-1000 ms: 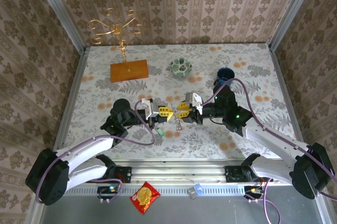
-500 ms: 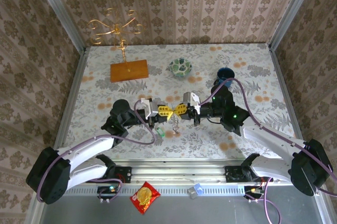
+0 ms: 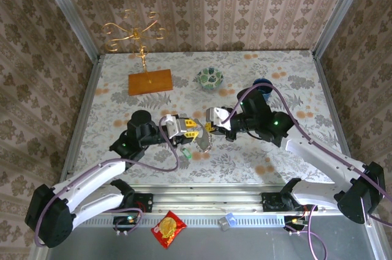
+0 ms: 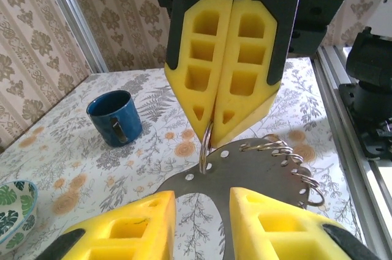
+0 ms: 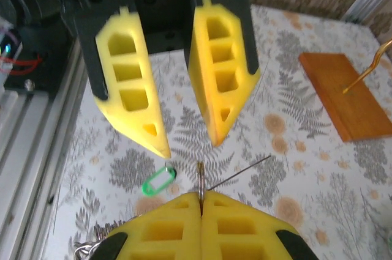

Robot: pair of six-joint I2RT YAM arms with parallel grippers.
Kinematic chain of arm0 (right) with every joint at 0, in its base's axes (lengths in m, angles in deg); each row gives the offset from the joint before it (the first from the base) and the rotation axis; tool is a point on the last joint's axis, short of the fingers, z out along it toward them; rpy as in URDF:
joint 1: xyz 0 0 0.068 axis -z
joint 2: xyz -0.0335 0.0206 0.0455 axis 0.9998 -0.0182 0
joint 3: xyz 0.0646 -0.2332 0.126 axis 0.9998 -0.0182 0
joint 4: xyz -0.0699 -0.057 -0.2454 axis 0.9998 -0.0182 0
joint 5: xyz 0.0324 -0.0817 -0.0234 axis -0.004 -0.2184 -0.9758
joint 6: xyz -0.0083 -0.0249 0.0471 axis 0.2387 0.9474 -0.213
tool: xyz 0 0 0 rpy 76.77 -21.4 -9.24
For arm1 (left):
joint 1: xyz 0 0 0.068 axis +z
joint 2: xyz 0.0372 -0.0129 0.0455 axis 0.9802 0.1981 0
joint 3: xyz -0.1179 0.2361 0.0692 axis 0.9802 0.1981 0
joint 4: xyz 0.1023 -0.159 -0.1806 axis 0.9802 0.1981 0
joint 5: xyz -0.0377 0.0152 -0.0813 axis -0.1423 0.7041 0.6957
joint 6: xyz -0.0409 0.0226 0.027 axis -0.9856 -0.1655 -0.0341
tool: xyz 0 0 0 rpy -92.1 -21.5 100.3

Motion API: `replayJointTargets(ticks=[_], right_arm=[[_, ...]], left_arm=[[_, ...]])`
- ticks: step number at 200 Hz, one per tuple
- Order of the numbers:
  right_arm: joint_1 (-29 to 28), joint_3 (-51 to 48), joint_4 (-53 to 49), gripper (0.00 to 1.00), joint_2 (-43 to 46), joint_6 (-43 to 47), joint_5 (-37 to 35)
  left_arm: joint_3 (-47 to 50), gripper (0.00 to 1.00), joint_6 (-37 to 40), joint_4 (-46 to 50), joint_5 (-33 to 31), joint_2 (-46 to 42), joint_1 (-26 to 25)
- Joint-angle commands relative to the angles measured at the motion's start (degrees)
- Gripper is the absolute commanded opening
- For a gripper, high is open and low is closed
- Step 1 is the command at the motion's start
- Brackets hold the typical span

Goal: Put the keys on the keyring

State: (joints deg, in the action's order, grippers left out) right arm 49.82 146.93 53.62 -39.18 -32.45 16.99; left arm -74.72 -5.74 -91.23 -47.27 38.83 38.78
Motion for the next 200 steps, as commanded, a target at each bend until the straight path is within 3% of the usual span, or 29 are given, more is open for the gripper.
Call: replayJointTargets(ticks=[1, 76, 119, 127, 141, 151, 174, 200], right_arm=[[-1.4, 4.3, -9.4, 0.0, -1.7, 5.7, -5.0], [-5.7, 12.9, -16.6, 0.0, -6.7, 8.6, -9.0], [-7.1, 14.1, -17.3, 0.0, -7.6, 8.8, -9.9], [-6.8, 13.6, -15.7, 0.01, -7.0, 7.6, -9.9], [-4.9, 10.7, -10.4, 0.22, -4.5, 4.2, -6.9], [-2.5, 7.9, -5.6, 0.28, -2.4, 1.5, -2.8], [5.1, -1.3, 9.3, 0.29, 2.5, -8.5, 9.4], [6.8, -8.4, 19.8, 0.3, 4.6, -14.0, 13.3]], left_arm=[[-2.7, 0.28, 3.1, 3.4, 0.4, 1.4, -0.6], [-4.4, 0.22, 3.4, 2.8, 2.4, 4.4, -1.6], [-4.3, 0.04, 3.7, 2.3, 2.5, 3.8, -1.5], [-3.9, 0.0, 3.8, 2.0, 2.6, 3.7, -1.5], [-3.2, 0.0, 3.0, 0.3, 2.8, 3.3, -1.6], [-2.2, 0.0, 1.9, -2.1, 3.1, 3.1, -1.5], [0.2, 0.0, -1.7, -9.4, 4.2, 3.2, -1.3], [1.9, 0.0, -5.2, -15.6, 5.5, 3.5, -1.2]])
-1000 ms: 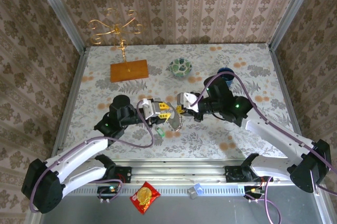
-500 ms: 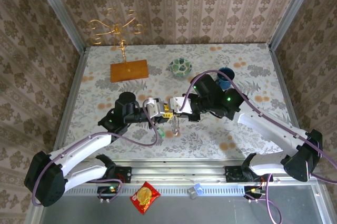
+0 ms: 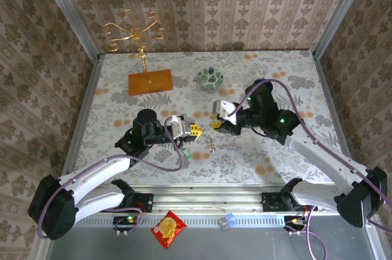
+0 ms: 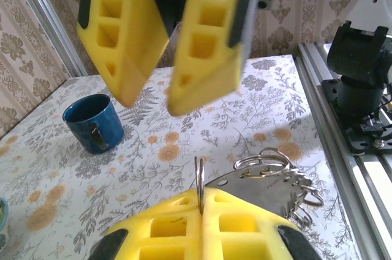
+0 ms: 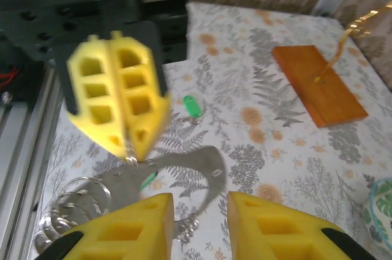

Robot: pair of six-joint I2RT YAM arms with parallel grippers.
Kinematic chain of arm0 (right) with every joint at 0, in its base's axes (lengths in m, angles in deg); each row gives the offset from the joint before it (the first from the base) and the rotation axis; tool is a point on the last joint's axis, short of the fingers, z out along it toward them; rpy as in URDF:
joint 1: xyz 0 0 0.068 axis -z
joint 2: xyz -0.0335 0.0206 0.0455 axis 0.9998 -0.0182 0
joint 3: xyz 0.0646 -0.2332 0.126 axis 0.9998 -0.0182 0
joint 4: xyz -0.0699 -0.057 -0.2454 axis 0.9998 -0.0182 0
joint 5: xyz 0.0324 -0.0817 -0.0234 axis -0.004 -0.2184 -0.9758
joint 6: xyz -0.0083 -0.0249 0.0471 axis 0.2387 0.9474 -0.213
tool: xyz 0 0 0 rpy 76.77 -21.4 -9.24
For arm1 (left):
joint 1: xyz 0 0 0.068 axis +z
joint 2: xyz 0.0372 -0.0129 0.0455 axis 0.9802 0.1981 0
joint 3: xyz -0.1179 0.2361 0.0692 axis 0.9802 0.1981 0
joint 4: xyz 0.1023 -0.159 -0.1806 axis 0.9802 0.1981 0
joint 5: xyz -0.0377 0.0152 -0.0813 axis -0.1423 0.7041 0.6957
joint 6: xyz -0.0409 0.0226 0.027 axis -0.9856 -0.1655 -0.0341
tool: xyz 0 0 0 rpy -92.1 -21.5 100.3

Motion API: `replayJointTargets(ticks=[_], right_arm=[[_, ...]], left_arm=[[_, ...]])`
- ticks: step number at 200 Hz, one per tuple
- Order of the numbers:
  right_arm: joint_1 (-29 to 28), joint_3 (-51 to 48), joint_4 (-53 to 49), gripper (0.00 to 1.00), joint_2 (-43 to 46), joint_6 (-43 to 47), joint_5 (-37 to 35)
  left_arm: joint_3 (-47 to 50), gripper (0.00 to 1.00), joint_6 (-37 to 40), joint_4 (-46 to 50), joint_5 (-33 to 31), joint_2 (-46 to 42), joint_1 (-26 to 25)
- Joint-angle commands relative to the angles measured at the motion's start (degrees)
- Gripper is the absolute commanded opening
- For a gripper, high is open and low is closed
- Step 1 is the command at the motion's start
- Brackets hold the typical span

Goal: Put the keys on the keyring

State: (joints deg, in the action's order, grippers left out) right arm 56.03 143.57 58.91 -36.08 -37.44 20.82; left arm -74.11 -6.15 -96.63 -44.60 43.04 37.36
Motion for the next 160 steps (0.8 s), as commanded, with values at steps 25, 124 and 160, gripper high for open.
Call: replayJointTargets(ticks=[25, 124, 160], right_arm=[[0.5, -7.2, 17.1, 0.3, 0.6, -11.4, 11.4], [-1.5, -9.4, 24.3, 0.28, -1.5, -14.5, 14.7], [-1.5, -9.9, 21.8, 0.28, -0.6, -11.5, 11.1]], left_arm=[[2.3, 0.0, -6.5, -13.5, 3.3, -0.3, 0.3], [2.8, 0.0, -9.5, -18.7, 4.4, 2.4, 0.3], [3.0, 0.0, -9.3, -18.8, 3.7, 2.3, 0.3]])
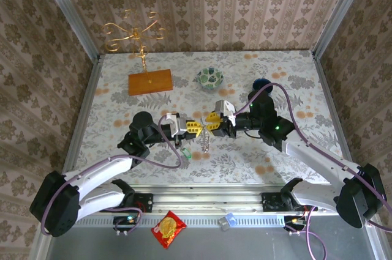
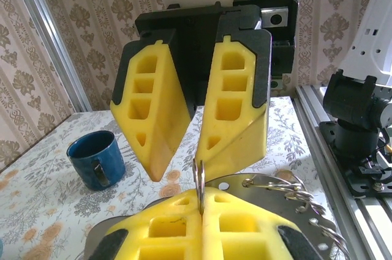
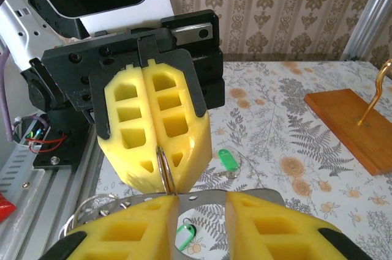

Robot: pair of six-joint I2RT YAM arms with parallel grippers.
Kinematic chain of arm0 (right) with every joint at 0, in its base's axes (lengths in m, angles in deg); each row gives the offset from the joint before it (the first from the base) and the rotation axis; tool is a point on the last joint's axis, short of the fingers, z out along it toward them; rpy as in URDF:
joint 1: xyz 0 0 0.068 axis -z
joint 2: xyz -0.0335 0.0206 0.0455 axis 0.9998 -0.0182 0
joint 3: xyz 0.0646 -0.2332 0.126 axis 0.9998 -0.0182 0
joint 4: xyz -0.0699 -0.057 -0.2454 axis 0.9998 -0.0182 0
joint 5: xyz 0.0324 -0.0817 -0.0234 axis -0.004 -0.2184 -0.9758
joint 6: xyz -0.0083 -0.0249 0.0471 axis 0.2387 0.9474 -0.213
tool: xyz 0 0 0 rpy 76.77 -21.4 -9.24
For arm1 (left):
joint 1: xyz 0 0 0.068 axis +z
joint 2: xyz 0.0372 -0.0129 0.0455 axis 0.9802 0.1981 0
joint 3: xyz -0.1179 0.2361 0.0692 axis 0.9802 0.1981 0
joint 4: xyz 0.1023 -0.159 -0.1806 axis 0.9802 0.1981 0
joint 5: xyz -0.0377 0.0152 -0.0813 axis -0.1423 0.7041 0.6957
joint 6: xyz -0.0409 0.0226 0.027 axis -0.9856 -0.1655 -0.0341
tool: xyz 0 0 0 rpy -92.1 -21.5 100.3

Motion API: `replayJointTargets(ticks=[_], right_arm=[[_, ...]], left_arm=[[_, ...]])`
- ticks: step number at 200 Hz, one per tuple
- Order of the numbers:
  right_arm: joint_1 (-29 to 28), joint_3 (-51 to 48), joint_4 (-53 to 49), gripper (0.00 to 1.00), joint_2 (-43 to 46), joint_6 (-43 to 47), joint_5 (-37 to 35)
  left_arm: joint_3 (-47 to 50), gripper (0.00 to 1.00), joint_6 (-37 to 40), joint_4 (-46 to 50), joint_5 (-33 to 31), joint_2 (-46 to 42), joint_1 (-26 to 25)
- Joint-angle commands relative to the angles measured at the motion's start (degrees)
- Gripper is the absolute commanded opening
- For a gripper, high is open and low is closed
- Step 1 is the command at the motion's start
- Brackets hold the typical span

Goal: Put the keys on the keyring

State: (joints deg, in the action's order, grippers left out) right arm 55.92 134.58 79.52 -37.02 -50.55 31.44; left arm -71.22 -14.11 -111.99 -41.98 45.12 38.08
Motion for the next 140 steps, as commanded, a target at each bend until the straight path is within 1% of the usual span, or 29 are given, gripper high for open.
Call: replayJointTargets(ticks=[1, 32, 50, 102, 140], right_arm=[[-1.4, -0.9, 1.2, 0.28, 0.4, 1.6, 0.5], [-0.7, -1.1, -4.3, 0.28, 2.8, 5.5, -2.1], [-0.7, -0.8, -5.5, 0.29, 3.1, 5.5, -1.2], [-1.8, -0.1, -0.4, 0.29, 0.8, 2.3, 0.9], [-2.5, 0.6, 2.0, 0.25, -0.8, 1.2, 1.8]], left_arm=[[0.2, 0.0, -1.3, -3.5, 1.0, 0.2, -0.4], [0.3, 0.0, -0.4, -2.8, 0.4, -0.2, -0.3], [0.2, 0.0, -0.4, -3.0, 0.6, 0.0, -0.3], [0.1, 0.0, -1.0, -3.1, 1.7, 0.4, -0.2], [0.0, 0.0, -1.5, -3.7, 2.3, 0.8, -0.3]])
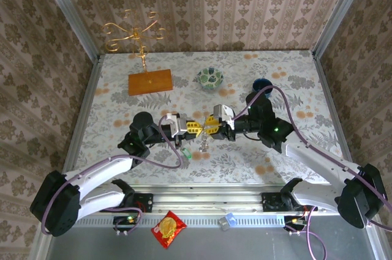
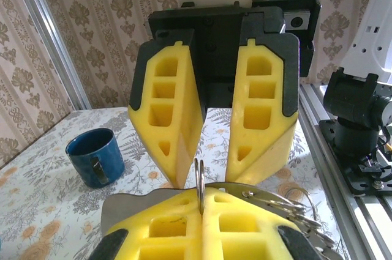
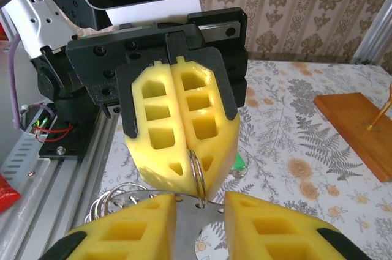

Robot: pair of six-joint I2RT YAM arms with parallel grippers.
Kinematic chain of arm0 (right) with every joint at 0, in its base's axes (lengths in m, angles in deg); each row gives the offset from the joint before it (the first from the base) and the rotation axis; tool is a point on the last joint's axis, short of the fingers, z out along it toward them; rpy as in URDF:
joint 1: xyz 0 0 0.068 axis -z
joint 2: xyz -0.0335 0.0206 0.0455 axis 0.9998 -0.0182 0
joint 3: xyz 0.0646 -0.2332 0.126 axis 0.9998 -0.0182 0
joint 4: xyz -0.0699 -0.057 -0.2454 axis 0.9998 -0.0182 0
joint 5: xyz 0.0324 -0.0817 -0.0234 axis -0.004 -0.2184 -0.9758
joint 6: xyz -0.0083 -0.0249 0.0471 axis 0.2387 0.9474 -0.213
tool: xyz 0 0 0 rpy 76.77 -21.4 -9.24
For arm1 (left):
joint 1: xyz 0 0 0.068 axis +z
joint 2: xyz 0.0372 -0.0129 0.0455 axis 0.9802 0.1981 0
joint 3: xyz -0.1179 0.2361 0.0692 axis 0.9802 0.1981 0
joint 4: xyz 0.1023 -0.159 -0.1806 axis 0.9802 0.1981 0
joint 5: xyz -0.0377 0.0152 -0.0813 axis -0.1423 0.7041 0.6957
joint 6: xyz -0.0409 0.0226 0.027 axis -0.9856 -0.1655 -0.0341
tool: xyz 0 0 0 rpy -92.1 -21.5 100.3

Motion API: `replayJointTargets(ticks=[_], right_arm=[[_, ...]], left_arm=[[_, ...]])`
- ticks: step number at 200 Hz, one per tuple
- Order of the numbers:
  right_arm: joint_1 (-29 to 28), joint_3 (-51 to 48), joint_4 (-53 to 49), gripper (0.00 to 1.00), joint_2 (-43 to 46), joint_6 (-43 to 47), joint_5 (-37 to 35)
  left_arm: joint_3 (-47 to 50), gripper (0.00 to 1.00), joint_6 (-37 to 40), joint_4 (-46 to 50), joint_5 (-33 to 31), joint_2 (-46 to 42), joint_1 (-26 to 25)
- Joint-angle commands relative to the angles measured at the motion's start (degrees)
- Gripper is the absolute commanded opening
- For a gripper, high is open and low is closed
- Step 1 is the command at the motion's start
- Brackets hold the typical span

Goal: Put the keys on the keyring

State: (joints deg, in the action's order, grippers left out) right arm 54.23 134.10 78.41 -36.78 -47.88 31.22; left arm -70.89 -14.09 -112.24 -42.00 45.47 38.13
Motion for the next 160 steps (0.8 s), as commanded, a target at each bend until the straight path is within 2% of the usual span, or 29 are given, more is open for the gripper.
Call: replayJointTargets(ticks=[1, 49, 88, 114, 160], right_arm=[[-0.9, 1.1, 3.2, 0.25, -1.0, -1.5, 2.1], [-1.1, 1.1, 5.2, 0.16, -1.8, -2.7, 2.5], [-1.1, 1.6, 3.6, 0.17, -2.5, -1.3, 1.7], [-1.2, 2.2, -0.6, 0.17, -2.1, 2.4, -1.4], [-1.1, 3.0, -5.7, 0.24, -0.5, 7.0, -6.4]], left_arm=[[-0.4, 0.0, -1.6, -3.5, 2.4, 0.5, -0.3], [-0.4, 0.0, -2.2, -4.2, 3.5, 1.2, -0.3], [-0.2, 0.0, -2.6, -4.2, 4.2, 1.0, -0.2], [0.0, 0.0, -2.6, -3.9, 4.4, 0.6, 0.0], [0.2, 0.0, -2.6, -3.4, 4.4, 0.2, 0.3]])
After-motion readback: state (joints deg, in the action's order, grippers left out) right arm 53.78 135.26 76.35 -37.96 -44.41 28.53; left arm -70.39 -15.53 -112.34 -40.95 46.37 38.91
